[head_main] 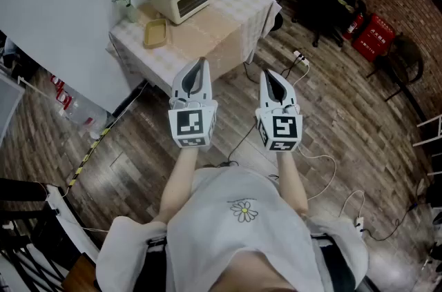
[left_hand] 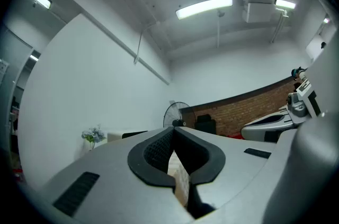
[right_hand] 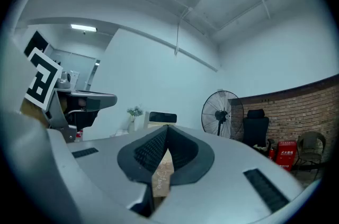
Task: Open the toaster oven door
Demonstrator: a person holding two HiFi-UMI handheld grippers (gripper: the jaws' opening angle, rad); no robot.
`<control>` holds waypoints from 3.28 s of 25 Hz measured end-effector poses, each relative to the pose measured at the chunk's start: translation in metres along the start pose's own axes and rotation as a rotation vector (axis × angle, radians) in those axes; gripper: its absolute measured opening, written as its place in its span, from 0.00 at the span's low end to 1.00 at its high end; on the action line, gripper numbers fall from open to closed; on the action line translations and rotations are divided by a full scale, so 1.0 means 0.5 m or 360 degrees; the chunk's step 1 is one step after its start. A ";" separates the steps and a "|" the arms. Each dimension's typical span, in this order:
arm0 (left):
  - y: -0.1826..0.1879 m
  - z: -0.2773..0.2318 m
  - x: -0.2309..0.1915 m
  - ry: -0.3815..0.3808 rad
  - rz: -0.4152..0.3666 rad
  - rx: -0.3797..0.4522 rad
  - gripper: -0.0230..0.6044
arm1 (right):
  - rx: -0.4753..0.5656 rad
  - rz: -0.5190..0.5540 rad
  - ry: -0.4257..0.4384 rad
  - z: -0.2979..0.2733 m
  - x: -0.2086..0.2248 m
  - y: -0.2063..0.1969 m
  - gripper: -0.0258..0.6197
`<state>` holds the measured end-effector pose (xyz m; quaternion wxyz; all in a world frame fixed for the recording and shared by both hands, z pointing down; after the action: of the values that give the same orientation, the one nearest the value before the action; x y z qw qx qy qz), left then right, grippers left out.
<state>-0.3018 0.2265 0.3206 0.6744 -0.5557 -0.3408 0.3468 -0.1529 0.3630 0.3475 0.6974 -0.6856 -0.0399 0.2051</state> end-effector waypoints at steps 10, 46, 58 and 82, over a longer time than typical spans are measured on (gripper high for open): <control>-0.014 -0.005 -0.002 0.0027 -0.0010 -0.0015 0.06 | -0.0005 -0.0006 0.0013 -0.006 0.008 -0.015 0.05; -0.150 -0.477 -0.241 0.0129 -0.0095 -0.0133 0.06 | -0.0168 -0.0134 0.0156 -0.564 0.140 -0.138 0.05; -0.230 -0.739 -0.427 0.0242 0.0028 -0.0158 0.06 | -0.0193 -0.0179 0.0399 -0.947 0.163 -0.138 0.05; -0.237 -0.769 -0.432 0.0642 0.0046 -0.0210 0.06 | -0.0181 -0.0191 0.0723 -1.082 0.177 -0.159 0.05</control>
<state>-0.0800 -0.1705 0.3635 0.6860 -0.6617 -0.2127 0.2152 0.1282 -0.1136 0.3740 0.6596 -0.7487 0.0657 0.0012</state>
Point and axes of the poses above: the fingertips, and each gripper's own axes: z backward along the fingers, x to its right, y out of its top, the point moved 8 cm from there along z, backward along the fingers, and after that the axes turned 5 degrees about z, right-handed, at the moved point
